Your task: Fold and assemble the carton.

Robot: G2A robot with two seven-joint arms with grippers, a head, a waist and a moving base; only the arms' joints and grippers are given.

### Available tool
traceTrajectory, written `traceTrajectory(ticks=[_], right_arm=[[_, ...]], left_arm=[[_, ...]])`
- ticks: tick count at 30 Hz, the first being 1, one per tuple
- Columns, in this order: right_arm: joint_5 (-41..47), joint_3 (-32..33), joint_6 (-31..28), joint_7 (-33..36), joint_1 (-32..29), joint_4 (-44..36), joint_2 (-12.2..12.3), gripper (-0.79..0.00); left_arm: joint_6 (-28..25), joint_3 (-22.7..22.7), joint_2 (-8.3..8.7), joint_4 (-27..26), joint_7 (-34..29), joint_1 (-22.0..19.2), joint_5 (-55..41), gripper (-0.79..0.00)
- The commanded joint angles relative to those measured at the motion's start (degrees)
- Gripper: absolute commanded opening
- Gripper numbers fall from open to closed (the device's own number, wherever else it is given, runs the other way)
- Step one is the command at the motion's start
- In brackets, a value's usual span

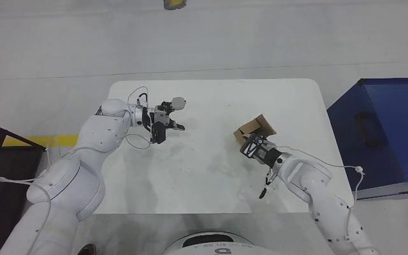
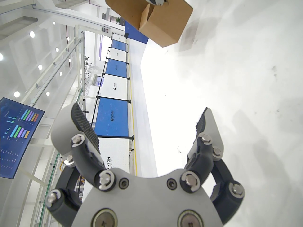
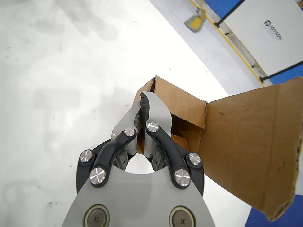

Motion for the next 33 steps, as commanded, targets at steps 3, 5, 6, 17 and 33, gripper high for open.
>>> traceTrajectory(ticks=[3, 5, 6, 17, 33], right_arm=[[0.5, 0.9, -4.6, 1.9, 1.1, -0.5, 0.3, -0.785], [0.6, 0.9, -7.2, 3.1, 1.9, -0.6, 0.5, -0.785], [0.9, 0.6, -9.3, 3.6, 2.3, -0.8, 0.6, -0.785], [1.9, -3.3, -21.7, 9.3, 5.7, -1.3, 1.1, -0.785], [-1.3, -6.4, -24.3, 5.9, 7.5, -0.4, 1.7, -0.785]], left_arm=[[-0.7, 1.9, -0.54, -3.8, 1.6, 0.7, 3.3, 0.000], [-0.7, 2.3, -0.81, -4.8, 1.7, 0.8, 4.1, 0.000], [-0.6, 2.5, -0.95, -5.3, 1.6, 0.8, 4.5, 0.000], [3.0, 5.1, -1.79, -11.5, 2.9, -1.0, 11.9, 0.000], [-3.4, 4.8, -3.30, -13.3, -9.1, -3.2, 13.1, 0.000]])
